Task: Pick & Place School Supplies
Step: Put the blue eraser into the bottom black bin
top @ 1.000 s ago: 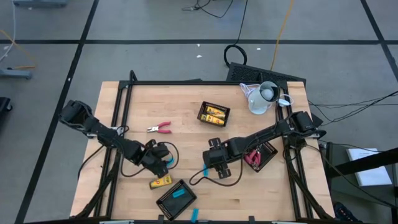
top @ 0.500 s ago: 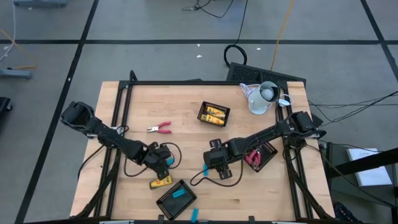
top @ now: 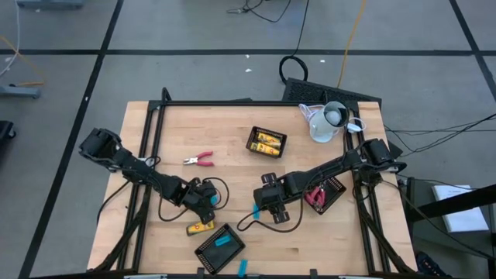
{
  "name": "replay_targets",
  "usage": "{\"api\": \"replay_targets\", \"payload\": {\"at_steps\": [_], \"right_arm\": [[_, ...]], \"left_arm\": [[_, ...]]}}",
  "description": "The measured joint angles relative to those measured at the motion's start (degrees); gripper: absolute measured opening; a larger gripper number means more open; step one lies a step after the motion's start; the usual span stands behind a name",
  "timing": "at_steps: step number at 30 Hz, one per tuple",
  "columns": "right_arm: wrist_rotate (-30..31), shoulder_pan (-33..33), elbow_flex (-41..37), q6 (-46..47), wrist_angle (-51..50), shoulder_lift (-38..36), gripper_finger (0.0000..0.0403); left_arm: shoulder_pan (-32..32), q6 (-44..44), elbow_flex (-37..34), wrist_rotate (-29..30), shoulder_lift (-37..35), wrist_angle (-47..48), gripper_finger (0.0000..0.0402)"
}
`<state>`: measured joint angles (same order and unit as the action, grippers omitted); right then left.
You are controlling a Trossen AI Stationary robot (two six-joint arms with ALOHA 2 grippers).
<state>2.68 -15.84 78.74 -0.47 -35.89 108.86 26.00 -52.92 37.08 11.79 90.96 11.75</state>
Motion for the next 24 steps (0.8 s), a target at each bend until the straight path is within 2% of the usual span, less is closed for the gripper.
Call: {"api": "replay_targets", "payload": {"at_steps": [11,21,24], "right_arm": [[0.0,0.0,0.0,1.3,-0.7,0.0,0.0187],[0.2,0.0,0.0,1.3,-0.6,0.0,0.0187],[0.2,0.0,0.0,1.3,-0.6,0.0,0.0187]], "left_arm": [[0.4,-0.2,0.0,2.1,0.4,1.5,0.0049],[0.3,4.8,1.3,2.0,-2.7,4.2,0.0039],[0.4,6.0,3.8,2.4,-3.5,7.9,0.0004]]}}
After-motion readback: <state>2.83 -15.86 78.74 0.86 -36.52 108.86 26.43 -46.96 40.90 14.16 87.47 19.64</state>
